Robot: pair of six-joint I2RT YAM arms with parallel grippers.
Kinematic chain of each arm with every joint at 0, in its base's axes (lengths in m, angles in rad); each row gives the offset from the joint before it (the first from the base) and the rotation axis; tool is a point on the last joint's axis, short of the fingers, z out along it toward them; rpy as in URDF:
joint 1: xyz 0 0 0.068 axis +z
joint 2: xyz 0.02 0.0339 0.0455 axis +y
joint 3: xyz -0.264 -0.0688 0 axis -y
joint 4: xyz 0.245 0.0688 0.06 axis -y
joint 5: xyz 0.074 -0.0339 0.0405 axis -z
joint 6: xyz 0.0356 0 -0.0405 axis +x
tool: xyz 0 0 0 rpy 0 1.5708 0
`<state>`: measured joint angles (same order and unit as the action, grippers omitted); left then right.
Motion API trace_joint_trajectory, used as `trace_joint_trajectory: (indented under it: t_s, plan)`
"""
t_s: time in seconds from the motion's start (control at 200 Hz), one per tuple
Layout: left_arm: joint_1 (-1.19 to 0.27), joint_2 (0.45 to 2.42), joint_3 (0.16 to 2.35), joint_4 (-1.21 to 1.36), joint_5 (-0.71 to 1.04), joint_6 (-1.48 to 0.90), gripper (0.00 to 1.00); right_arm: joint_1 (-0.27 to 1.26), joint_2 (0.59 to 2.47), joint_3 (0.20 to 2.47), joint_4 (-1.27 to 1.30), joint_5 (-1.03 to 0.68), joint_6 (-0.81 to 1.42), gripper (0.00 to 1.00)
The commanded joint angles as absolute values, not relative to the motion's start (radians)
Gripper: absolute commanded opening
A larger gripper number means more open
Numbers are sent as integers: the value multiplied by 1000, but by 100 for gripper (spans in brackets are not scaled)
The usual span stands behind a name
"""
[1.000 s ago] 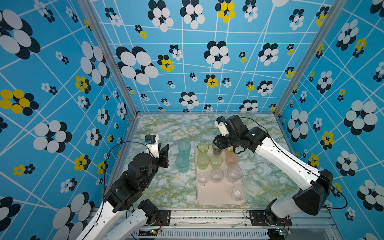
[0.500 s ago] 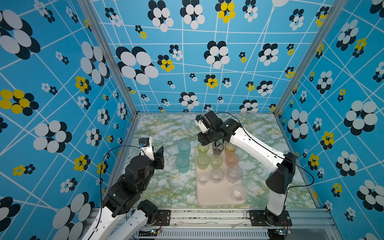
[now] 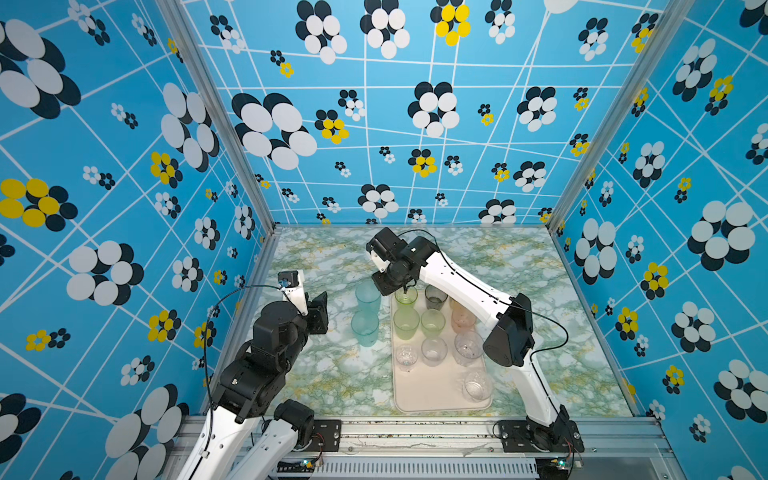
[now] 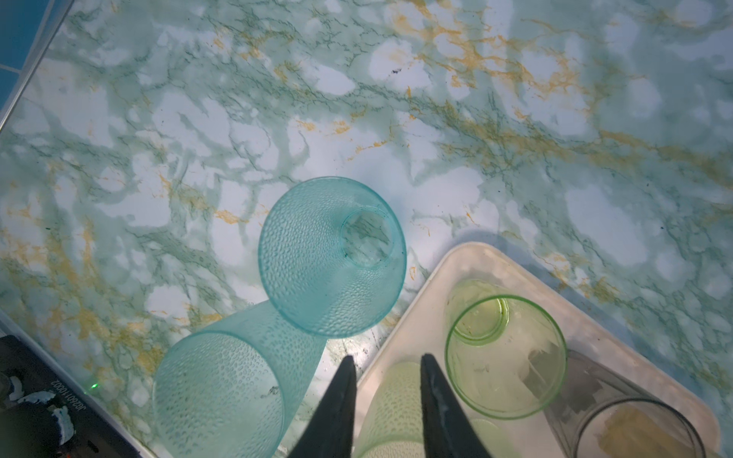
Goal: Place the glasses into the tray
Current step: 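Reach the right gripper across to the teal glass beside the tray and grasp it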
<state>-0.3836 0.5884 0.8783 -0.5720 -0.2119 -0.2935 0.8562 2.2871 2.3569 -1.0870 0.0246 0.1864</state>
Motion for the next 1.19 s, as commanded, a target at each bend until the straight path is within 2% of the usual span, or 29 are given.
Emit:
trace_joint_trajectory:
  t_s: [0.0, 0.275, 0.905, 1.09, 1.19]
  plan:
    - [-362, 592, 872, -551, -151, -305, 49, 857, 2350, 2457, -1161, 48, 173, 30]
    - [-323, 584, 863, -551, -112, -302, 49, 857, 2465, 2619, -1219, 52, 176, 29]
    - [-276, 568, 847, -554, -68, -299, 49, 857, 2525, 2636, -1184, 84, 186, 23]
    - [-269, 565, 845, -557, -64, -296, 49, 857, 2538, 2640, -1169, 89, 192, 17]
    - [-264, 563, 846, -561, -64, -294, 49, 857, 2540, 2640, -1160, 98, 195, 10]
